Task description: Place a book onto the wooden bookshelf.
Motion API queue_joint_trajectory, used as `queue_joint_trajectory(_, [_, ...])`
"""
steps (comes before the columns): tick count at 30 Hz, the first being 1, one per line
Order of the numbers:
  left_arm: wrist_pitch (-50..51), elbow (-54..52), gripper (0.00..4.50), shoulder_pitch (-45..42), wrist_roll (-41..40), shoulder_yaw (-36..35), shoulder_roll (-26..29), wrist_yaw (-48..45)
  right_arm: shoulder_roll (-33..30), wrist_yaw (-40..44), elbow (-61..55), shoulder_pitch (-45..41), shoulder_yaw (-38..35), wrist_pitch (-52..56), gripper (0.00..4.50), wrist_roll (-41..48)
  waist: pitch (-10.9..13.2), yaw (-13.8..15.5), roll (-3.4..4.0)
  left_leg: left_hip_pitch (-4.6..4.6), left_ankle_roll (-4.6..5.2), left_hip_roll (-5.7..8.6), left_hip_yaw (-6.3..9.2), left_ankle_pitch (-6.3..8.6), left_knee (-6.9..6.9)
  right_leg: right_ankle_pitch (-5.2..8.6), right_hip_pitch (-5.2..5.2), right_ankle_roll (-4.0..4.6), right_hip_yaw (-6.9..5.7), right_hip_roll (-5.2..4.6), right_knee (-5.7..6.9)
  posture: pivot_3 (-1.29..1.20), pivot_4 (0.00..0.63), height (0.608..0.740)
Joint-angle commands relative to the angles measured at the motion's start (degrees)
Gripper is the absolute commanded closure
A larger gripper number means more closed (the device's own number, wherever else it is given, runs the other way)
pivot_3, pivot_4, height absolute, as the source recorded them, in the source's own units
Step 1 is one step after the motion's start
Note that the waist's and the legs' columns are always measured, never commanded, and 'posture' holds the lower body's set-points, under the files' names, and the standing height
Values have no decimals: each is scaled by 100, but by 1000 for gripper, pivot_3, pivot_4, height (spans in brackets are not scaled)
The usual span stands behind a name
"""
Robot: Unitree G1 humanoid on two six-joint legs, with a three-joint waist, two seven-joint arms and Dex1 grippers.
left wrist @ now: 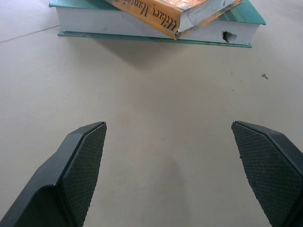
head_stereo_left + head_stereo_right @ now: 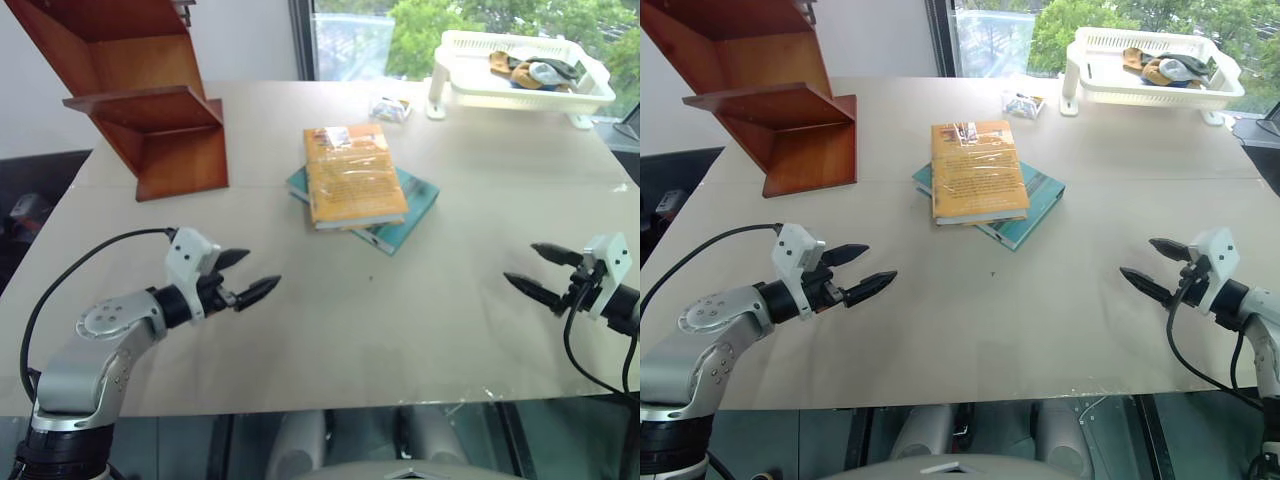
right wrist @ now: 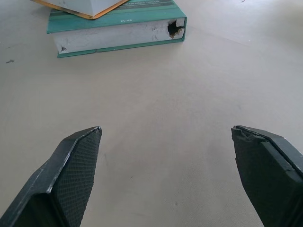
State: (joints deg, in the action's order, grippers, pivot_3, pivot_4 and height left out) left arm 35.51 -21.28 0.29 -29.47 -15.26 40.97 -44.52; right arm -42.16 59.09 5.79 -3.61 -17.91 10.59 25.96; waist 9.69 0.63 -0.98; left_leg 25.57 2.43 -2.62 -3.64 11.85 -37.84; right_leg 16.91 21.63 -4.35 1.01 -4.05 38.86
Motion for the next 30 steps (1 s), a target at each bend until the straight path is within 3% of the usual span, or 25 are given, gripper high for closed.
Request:
queue_joint_trajectory(1, [-66, -288, 61, 89, -89, -143, 45, 13, -41, 96, 196, -155, -29, -203, 0, -21, 0, -1, 0, 0, 0, 0, 0, 0, 0, 0, 0, 0, 0, 0, 0, 0, 150, 740])
queue_joint_trajectory(30, [-194, -157, 61, -340, -98, -70, 246, -204, -129, 269, 619, -384, -25, -449, 0, -124, 0, -6, 1, -1, 0, 5, -4, 0, 0, 0, 1, 0, 3, 1, -1, 0, 150, 740])
